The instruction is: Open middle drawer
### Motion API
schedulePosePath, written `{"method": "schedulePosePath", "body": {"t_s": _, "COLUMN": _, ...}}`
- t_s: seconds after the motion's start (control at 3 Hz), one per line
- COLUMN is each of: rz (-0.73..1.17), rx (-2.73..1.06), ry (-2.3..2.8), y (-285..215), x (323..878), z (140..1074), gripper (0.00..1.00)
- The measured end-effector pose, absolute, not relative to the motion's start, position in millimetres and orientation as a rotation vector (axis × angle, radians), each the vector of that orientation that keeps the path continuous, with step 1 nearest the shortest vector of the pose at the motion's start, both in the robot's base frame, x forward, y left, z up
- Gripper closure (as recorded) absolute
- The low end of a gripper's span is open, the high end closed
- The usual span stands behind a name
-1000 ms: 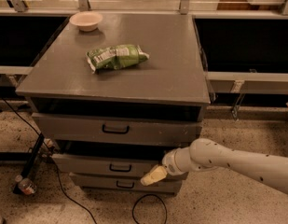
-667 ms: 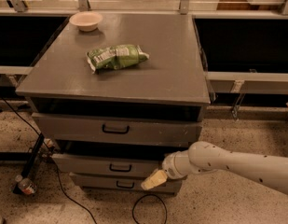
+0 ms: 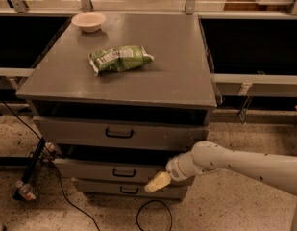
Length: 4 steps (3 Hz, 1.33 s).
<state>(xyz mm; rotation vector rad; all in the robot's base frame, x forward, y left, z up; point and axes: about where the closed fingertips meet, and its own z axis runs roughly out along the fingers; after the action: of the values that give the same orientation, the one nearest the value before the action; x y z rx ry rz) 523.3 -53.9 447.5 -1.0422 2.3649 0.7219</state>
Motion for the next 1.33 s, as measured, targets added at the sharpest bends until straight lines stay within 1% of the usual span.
{"method": "schedulePosePath", "body": {"t_s": 0.33, "rz": 0.721, "rx": -1.047, "ry": 2.366, "y": -54, "x": 522, "z": 447, "gripper": 0.00}}
{"method": "schedulePosePath", "body": {"t_s": 0.67, "rz": 0.744, "rx": -1.095, "ry": 2.362, "y": -83, "x": 481, "z": 457, "gripper": 0.00}}
{"method": "schedulePosePath", "body": {"t_s": 1.0, "rz": 0.745, "rx": -1.096, "ry": 2.362, "y": -83, "x": 481, "z": 457, "gripper": 0.00}}
{"method": "schedulePosePath", "body": {"t_s": 1.33, "rz": 0.825, "rx": -1.156, "ry": 2.361, "y": -52, "x": 491, "z": 437, "gripper": 0.00}}
